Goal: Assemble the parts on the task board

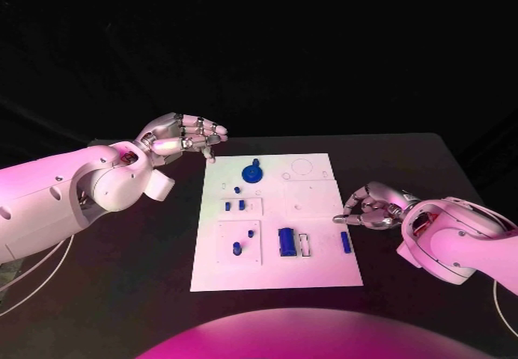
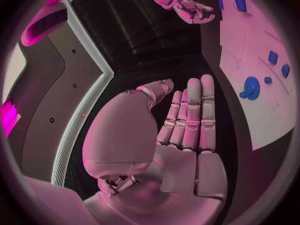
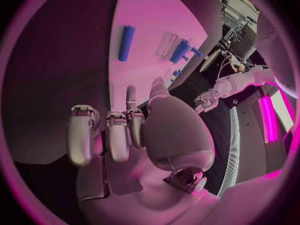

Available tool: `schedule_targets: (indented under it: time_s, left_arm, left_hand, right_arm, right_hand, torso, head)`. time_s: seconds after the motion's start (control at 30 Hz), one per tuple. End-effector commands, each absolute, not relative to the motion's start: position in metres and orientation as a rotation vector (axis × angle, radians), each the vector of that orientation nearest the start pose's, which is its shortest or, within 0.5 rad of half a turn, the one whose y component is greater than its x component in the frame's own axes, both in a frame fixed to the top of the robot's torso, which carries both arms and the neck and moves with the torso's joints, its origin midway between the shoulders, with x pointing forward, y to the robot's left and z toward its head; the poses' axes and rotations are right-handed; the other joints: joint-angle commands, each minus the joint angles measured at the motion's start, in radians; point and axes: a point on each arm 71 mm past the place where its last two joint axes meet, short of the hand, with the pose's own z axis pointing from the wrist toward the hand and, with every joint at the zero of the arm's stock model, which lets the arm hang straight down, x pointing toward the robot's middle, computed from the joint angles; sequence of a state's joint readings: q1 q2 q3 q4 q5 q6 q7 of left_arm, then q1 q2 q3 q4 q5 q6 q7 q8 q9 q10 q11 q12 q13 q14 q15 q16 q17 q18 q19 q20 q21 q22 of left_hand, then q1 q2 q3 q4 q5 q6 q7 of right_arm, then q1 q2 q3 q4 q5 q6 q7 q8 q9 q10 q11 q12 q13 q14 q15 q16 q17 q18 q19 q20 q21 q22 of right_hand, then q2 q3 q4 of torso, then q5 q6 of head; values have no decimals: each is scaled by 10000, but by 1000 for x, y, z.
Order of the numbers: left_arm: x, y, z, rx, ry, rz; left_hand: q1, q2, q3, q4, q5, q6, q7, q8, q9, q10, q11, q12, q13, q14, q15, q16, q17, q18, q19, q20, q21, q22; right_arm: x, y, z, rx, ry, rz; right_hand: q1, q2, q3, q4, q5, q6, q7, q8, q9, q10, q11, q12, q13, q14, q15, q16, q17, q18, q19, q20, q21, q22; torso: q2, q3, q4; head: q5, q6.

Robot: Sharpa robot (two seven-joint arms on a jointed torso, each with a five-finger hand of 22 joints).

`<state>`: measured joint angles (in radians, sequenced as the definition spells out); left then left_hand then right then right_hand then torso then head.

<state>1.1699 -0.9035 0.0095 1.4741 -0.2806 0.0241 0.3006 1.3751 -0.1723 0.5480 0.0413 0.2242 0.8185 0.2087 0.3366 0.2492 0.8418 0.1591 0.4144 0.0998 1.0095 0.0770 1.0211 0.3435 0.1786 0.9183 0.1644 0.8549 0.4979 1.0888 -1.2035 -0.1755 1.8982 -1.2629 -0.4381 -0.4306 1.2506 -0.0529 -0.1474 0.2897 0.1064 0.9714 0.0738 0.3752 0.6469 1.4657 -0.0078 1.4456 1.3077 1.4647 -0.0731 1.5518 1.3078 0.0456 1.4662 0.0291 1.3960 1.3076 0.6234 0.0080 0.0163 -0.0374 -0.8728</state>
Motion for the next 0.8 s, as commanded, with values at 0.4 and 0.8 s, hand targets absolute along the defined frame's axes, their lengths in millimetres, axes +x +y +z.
schedule_targets:
  time_s: [0.4, 0.8]
  left_arm:
    - [486, 229, -180, -7742, 16973, -16366]
    - [486, 229, -180, -7581, 17035, -16314]
  left_hand:
    - [-13, 32, 20, -6, 24, -62, 111, 58, -18, -84, -7, 59, -4, -104, -15, 38, 6, 49, -94, -4, -31, -7]
    - [-12, 34, 22, -7, 25, -63, 112, 59, -19, -87, -6, 60, -4, -110, -14, 37, 5, 49, -98, -3, -32, -7]
  right_arm:
    - [351, -288, -258, 2331, 19499, 3545]
    - [345, -285, -269, 2208, 19770, 3354]
  right_hand:
    - [412, -28, -225, -10, -37, 364, -74, -18, 150, 420, -7, -367, 1639, 899, 20, -84, 1864, -41, 497, 78, -388, 2073]
    - [440, -29, -292, 6, -42, 479, -105, 12, 198, 339, -30, -569, 1519, 875, 2, -127, 1760, -8, 451, 66, -564, 2026]
  torso:
    - [7, 1, 16]
    - [0, 10, 7]
  head:
    - [-303, 2]
    - [-281, 2]
